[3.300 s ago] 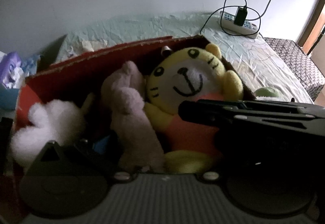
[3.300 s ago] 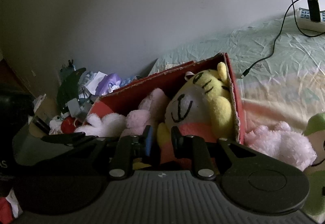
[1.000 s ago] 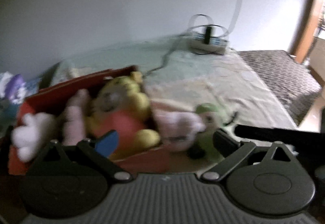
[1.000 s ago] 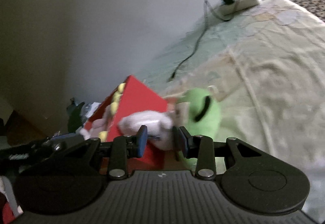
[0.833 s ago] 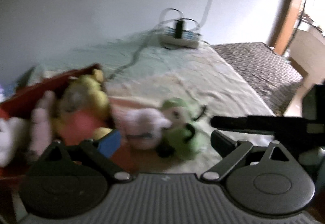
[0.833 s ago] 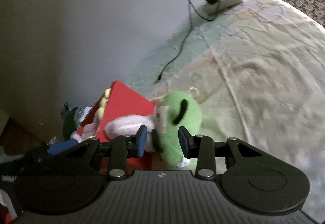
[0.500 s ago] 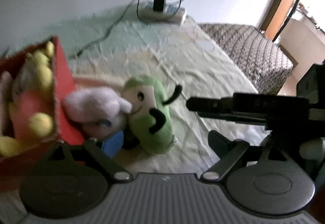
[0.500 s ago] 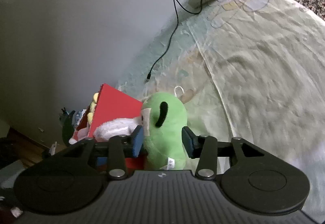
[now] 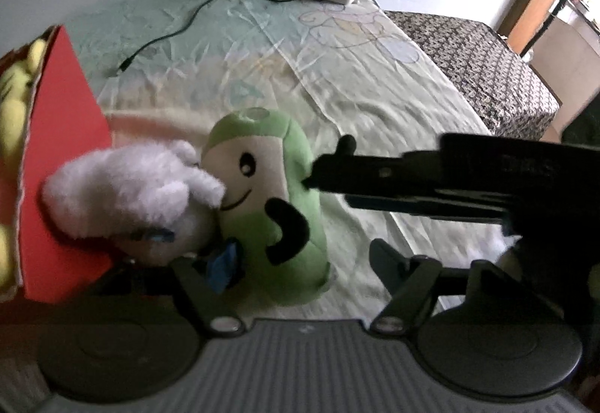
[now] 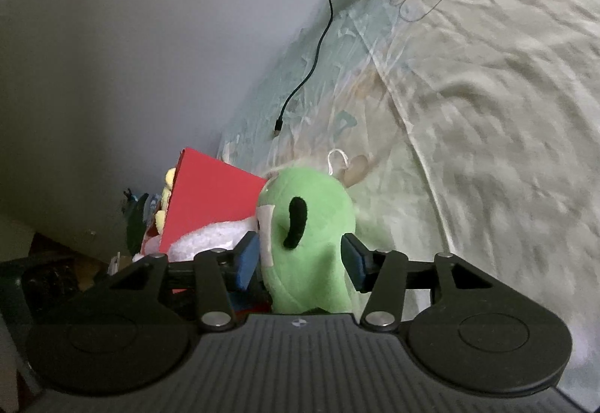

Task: Organize objects
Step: 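Lift the green plush with the right gripper and carry it toward the red box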

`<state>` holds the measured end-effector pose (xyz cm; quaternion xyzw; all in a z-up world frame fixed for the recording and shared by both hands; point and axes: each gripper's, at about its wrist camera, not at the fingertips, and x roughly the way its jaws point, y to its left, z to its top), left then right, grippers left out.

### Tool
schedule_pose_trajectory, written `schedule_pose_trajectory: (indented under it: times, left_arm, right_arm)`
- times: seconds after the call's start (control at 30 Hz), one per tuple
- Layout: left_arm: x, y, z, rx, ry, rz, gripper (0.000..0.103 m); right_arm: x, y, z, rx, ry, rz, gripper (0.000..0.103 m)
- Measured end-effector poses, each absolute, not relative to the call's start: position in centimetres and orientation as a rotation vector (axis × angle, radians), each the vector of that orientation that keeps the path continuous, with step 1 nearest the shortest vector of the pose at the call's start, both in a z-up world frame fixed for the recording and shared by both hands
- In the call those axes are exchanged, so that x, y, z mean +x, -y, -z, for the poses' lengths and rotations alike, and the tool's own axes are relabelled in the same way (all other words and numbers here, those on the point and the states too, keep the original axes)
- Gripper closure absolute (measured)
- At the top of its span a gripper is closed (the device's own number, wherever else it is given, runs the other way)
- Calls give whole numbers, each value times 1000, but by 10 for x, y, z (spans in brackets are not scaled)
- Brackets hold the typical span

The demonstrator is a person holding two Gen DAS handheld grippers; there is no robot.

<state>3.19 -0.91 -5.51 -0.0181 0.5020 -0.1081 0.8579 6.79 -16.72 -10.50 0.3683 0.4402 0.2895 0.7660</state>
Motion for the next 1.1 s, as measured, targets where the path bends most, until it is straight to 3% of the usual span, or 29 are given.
schedule_pose_trajectory:
  times: [0.33,0.6,1.1]
  left_arm:
    - [42,10,61,-16,-1058,243,23]
    - [40,23,60,52,-1052,251,22]
    - [0,66,41,84,-1012,482,22]
  right_arm:
    - [87,149,118,787,-991,-668,46]
    - [84,157,119,819,-1001,-669,55]
    - [22,211,97,833,-925,-509,56]
